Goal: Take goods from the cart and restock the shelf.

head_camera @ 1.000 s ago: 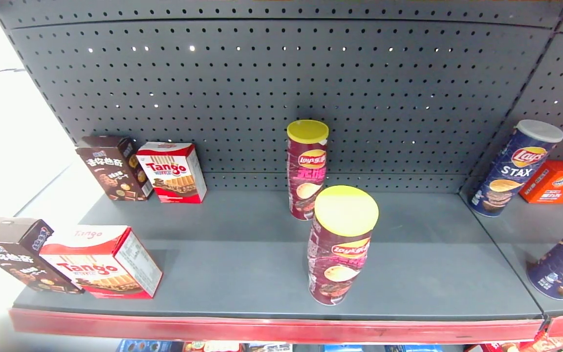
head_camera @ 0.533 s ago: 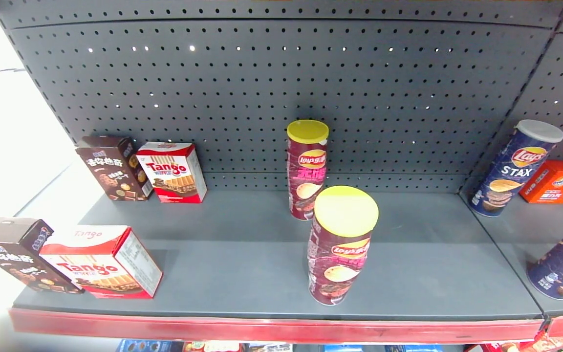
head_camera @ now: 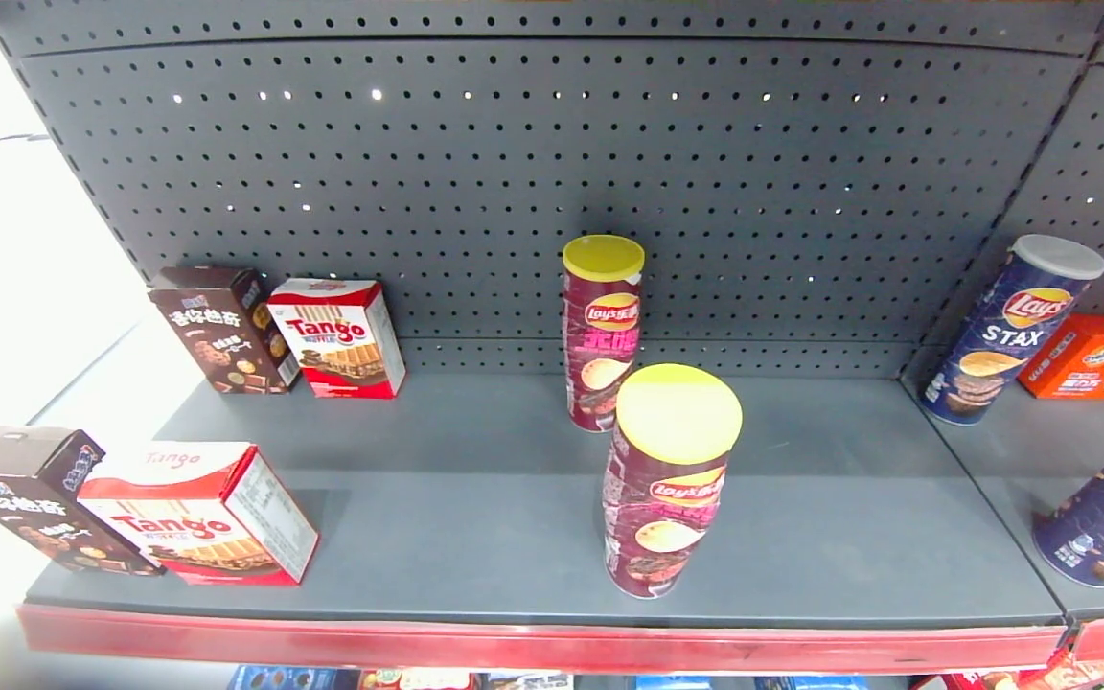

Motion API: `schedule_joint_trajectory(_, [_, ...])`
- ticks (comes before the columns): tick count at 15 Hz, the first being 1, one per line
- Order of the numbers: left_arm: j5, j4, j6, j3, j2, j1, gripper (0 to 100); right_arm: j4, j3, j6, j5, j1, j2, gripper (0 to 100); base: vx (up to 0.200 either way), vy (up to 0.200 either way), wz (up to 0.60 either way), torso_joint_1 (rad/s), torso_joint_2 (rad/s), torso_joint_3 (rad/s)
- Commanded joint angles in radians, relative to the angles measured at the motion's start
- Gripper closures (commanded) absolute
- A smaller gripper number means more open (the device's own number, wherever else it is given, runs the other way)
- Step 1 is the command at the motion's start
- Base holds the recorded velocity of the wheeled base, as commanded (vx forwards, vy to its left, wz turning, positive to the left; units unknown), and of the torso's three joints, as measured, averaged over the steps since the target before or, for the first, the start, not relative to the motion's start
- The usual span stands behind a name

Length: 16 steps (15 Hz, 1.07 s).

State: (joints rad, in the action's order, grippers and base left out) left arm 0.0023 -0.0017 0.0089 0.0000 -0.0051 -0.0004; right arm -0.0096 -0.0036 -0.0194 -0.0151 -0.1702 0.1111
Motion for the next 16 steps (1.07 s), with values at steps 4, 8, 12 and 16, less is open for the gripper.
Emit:
schedule_joint_trajectory(4, [-0.002,0.000,-0.001,0.000,0.005,-0.001,0,0.014,-0.305,-0.002,0.230,0.135,0.257,0,0.000,0.000,0.00,0.000,0.00,0.000])
schedule_joint_trajectory(8, [-0.001,0.000,-0.001,-0.002,0.005,-0.001,0,0.003,-0.484,-0.004,0.406,0.351,0.572,0,0.000,0.000,0.00,0.000,0.00,0.000])
schedule_joint_trajectory(12, [-0.002,0.000,-0.001,0.000,0.005,-0.001,0,-0.046,-0.500,-0.004,0.397,0.535,0.742,0,0.000,0.000,0.00,0.000,0.00,0.000])
schedule_joint_trajectory(16, [-0.002,0.000,-0.001,0.000,0.005,-0.003,0,-0.073,-0.510,-0.005,0.236,0.658,0.880,0,0.000,0.000,0.00,0.000,0.00,0.000])
